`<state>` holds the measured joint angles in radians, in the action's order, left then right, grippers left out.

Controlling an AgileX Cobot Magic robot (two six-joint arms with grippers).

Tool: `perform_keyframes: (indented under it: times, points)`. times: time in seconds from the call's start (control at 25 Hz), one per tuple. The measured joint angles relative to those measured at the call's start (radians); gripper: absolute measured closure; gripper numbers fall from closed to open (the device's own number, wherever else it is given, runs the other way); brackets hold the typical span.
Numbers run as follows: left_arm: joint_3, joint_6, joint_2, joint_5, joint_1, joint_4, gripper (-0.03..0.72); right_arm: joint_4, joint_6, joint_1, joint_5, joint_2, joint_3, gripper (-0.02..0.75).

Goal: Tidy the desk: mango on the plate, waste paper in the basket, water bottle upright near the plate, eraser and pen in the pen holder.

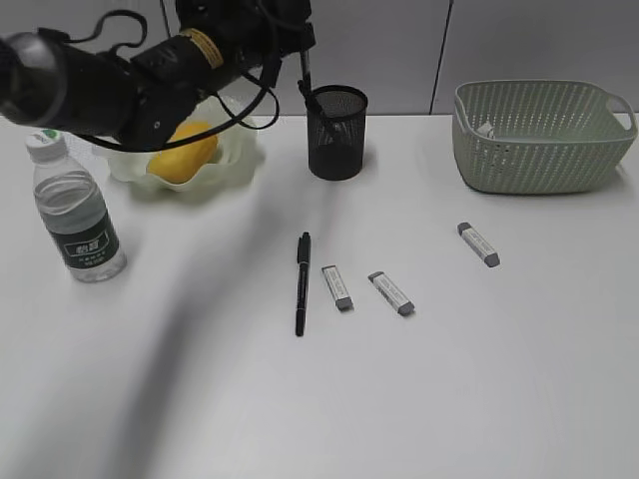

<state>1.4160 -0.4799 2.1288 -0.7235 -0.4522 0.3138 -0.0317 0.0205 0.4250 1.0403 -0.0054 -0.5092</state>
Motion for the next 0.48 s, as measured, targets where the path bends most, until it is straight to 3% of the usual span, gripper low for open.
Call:
perform_keyframes:
  times: [0.2, 0.48]
  points:
    - [0.094, 0.143, 0.075, -0.061, -0.006, -0.022, 0.578, -0.001, 0.000, 0.000, 0.000, 0.000, 0.000, 0.336]
    - [0.258, 0.162, 0.197, -0.014, -0.026, -0.025, 0.578, -0.003, 0.004, 0.000, 0.001, 0.000, 0.000, 0.336]
